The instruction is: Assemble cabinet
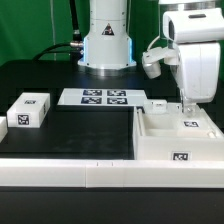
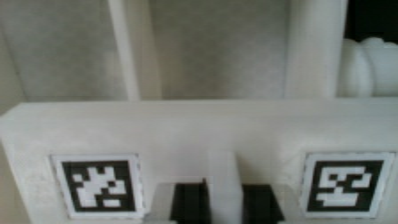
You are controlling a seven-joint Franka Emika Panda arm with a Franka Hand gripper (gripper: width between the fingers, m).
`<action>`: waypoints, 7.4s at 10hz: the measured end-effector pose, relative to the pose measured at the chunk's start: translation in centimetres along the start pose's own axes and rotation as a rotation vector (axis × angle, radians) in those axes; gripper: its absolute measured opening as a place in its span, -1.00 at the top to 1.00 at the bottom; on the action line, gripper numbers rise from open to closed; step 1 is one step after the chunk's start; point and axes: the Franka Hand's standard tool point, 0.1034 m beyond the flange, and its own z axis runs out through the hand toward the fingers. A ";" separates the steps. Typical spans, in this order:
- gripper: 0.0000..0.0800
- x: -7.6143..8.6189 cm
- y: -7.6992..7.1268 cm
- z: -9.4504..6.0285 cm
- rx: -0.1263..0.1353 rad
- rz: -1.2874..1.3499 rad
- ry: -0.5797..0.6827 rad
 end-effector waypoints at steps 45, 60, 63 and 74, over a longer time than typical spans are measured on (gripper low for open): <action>-0.95 -2.4 -16.7 3.4 0.048 0.047 0.014; 0.82 -3.0 -14.9 -1.7 0.067 0.050 -0.072; 0.82 -3.1 -15.3 -1.0 0.073 0.053 -0.066; 0.82 -4.0 -11.0 -1.1 0.062 0.084 -0.056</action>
Offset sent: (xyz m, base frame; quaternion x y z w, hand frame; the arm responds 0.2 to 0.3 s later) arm 0.0132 0.0113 -0.0017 -0.0038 0.0019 -0.0244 0.9997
